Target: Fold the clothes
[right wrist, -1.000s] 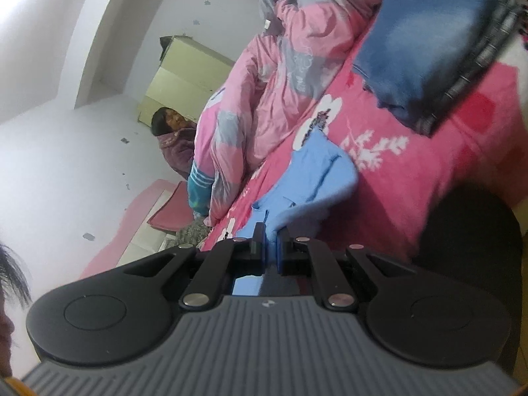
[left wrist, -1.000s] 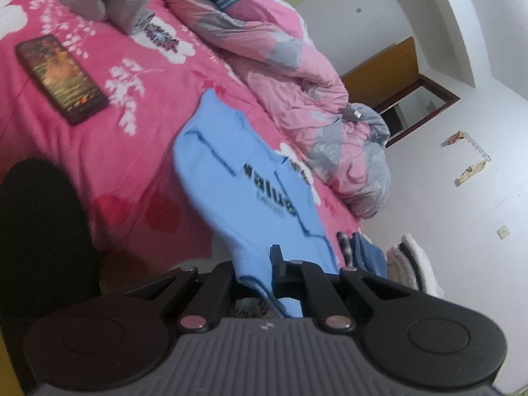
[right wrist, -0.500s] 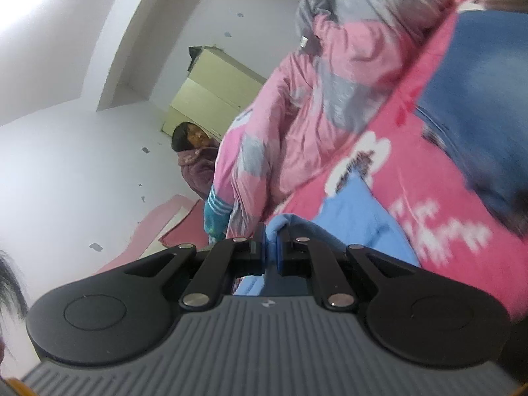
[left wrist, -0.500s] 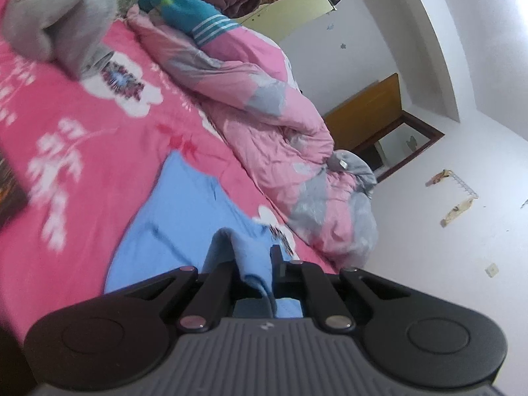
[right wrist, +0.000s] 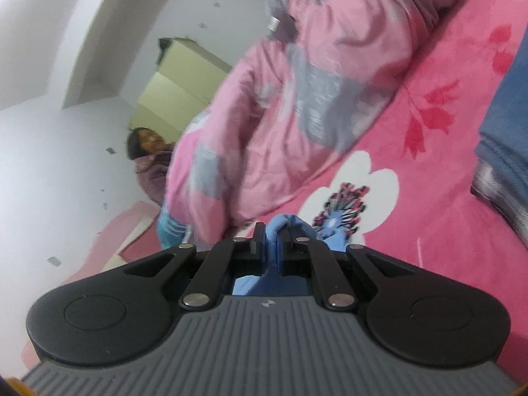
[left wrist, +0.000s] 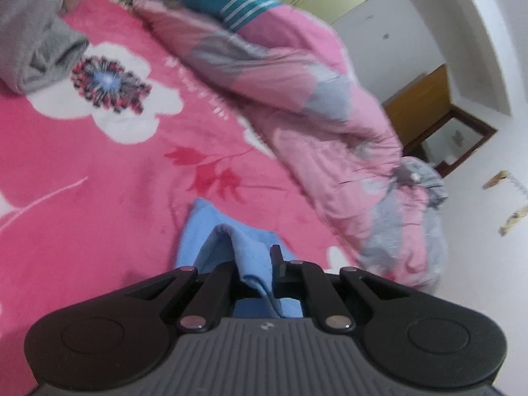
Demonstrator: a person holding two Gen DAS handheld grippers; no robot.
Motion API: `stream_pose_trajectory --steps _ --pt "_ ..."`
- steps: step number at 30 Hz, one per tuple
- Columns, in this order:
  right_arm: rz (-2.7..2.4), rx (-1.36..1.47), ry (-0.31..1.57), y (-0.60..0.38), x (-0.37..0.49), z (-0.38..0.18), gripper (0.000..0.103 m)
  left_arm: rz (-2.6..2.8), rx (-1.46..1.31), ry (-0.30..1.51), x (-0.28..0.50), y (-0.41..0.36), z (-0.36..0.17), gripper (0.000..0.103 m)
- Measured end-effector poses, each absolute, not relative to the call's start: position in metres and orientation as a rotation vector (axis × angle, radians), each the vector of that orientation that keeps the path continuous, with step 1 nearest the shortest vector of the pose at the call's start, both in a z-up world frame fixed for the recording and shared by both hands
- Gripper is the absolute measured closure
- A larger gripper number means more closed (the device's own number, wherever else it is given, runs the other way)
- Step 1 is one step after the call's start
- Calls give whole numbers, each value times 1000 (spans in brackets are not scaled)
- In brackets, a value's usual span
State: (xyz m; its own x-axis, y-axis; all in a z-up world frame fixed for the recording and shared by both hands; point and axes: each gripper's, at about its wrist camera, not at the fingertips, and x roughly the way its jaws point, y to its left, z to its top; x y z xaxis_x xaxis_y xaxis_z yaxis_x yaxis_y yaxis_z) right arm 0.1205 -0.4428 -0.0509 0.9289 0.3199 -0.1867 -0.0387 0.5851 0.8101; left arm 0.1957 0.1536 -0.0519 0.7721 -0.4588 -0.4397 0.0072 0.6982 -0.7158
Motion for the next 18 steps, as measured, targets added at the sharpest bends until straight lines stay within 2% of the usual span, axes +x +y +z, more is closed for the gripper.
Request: stream_pose_trajectory --steps 9,13,15,16,17,18 --pt "165 952 454 -448 188 -107 99 -239 -795 718 231 161 -99 99" --pt "158 993 529 -450 204 -127 95 -242 -877 755 238 170 -111 93" --pt "171 1029 560 -454 206 -131 94 -241 -927 755 238 176 -112 85" --pt "179 1038 569 -456 205 -129 87 -236 -949 748 237 179 -110 74" --pt "176 1034 573 -457 202 -124 80 -226 -970 735 236 181 -108 57" --pt "167 1024 568 -458 198 -118 64 -206 -986 718 233 185 -104 48"
